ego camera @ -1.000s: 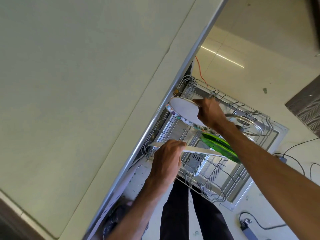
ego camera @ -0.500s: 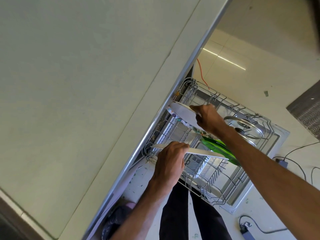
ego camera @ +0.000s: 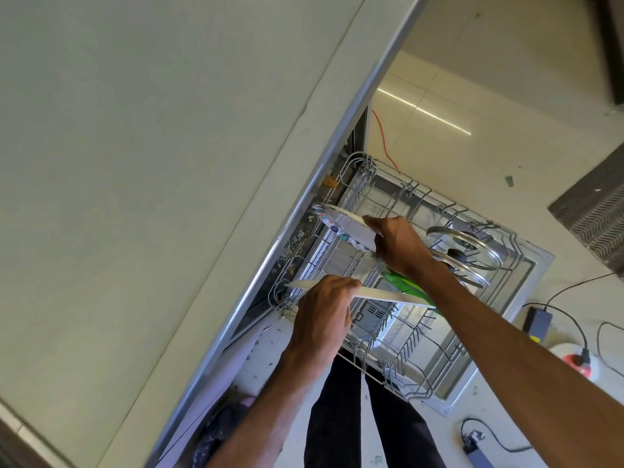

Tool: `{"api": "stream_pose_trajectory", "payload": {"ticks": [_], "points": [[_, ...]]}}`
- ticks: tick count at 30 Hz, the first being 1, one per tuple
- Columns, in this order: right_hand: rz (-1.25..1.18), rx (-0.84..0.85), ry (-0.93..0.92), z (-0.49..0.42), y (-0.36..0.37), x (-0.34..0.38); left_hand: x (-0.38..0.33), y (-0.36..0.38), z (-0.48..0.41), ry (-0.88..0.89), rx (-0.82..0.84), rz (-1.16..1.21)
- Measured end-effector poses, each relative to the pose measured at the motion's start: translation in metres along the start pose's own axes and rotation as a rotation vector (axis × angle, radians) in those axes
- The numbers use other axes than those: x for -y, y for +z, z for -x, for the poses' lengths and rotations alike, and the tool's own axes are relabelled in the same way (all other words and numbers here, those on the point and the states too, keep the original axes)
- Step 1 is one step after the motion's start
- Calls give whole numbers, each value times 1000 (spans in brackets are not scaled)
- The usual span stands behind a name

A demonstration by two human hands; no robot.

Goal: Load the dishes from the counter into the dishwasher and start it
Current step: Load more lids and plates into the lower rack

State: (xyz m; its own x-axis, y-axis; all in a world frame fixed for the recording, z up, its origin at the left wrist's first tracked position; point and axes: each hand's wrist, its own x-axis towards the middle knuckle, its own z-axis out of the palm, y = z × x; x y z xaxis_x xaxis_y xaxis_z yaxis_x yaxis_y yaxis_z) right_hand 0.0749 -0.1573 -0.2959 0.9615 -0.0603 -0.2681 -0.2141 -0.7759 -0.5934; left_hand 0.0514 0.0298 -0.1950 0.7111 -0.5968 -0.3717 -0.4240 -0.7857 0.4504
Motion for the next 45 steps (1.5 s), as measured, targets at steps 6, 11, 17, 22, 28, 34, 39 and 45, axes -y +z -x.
{"api": "stream_pose_trajectory", "payload": {"ticks": [6, 11, 17, 22, 28, 34, 39, 45], "points": [[-39, -119, 187, 2, -47, -21, -2, -2, -6, -8, -3, 14], [-24, -249, 267, 1, -104, -42, -8, -7, -16, -8, -31, 26], [-143, -409, 299, -34, -139, -53, -7, -7, -31, -29, -61, 64], [-97, -369, 242, -74, -122, -59, -6, -7, -46, -31, -88, 54], [-37, -238, 207, -90, -97, -60, -7, -6, -61, -20, -85, 57], [70, -200, 88, -94, -92, -51, -8, -5, -70, -4, -70, 68], [79, -254, 21, -81, -110, -48, -4, -6, -71, 0, -67, 73], [92, -257, 11, -80, -111, -50, 1, -1, -69, -19, -56, 78]]}}
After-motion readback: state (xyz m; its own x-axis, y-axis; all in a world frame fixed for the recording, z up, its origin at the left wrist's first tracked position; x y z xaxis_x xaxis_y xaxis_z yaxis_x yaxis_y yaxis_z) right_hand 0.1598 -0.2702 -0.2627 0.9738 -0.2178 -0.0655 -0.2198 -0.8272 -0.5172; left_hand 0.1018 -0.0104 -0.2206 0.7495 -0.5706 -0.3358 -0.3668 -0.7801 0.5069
